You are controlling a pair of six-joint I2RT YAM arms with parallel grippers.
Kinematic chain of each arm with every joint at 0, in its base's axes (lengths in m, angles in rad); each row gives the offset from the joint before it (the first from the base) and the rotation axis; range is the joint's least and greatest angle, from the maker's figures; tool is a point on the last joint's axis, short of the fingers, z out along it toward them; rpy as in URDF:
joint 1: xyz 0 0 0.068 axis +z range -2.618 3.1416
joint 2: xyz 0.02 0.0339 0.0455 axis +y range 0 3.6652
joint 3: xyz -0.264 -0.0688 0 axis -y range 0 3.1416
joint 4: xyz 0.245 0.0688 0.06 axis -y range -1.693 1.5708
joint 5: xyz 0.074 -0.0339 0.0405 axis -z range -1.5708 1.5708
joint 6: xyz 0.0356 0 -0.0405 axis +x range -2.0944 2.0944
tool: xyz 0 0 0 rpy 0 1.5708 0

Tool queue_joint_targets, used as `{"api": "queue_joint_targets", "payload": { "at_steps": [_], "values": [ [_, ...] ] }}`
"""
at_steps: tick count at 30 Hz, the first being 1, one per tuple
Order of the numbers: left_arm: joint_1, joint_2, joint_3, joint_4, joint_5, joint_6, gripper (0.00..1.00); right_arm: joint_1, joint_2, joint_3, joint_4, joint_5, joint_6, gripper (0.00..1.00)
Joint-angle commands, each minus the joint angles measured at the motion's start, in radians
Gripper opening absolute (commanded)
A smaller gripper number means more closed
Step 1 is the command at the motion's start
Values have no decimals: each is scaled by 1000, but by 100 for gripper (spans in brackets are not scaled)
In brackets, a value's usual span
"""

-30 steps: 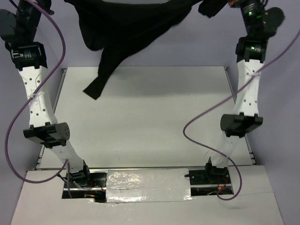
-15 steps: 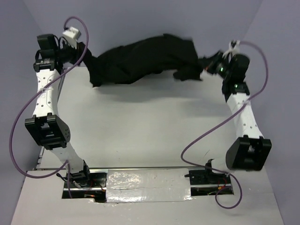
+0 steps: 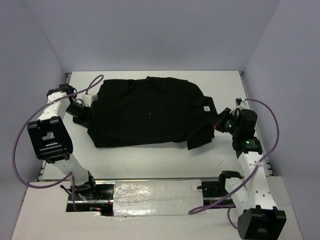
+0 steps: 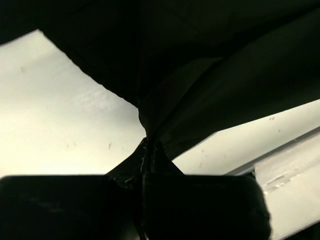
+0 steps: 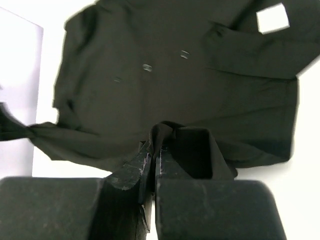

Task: Fold and stack the long sleeve shirts
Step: Flatten the shirt out

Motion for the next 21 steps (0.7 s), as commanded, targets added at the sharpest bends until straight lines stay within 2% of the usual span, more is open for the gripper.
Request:
{"api": "queue_joint_targets", "payload": {
  "at_steps": [1,3,7,9,10,11,13,14,17,21],
  "values": [
    [64,-16,6,-39,13,-13,0,3,-10,-8,-98,25,-39,0],
    [71,-38,-12,-43,38,2,0,3,-22,-15,-112,16,-45,0],
    [75,-79,-96,-61,-8,33,3,3,-71,-41,-153,24,-42,0],
    [82,-85,-132,-87,-66,53,8,3,-91,-64,-159,13,-20,0],
    [85,-95,-170,-95,-84,60,12,3,-108,-83,-165,7,-13,0],
    [87,-98,-187,-102,-121,79,25,3,-117,-90,-170,4,-5,0],
    [93,-105,-225,-90,-160,80,41,3,-138,-106,-188,1,12,0],
    [98,-107,-231,-78,-173,77,53,3,-146,-122,-191,1,15,0],
    [124,-111,-199,-62,-139,62,71,3,-155,-143,-205,5,24,0],
    [133,-185,-141,-43,21,28,70,3,-154,-156,-210,-7,33,0]
  ]
}}
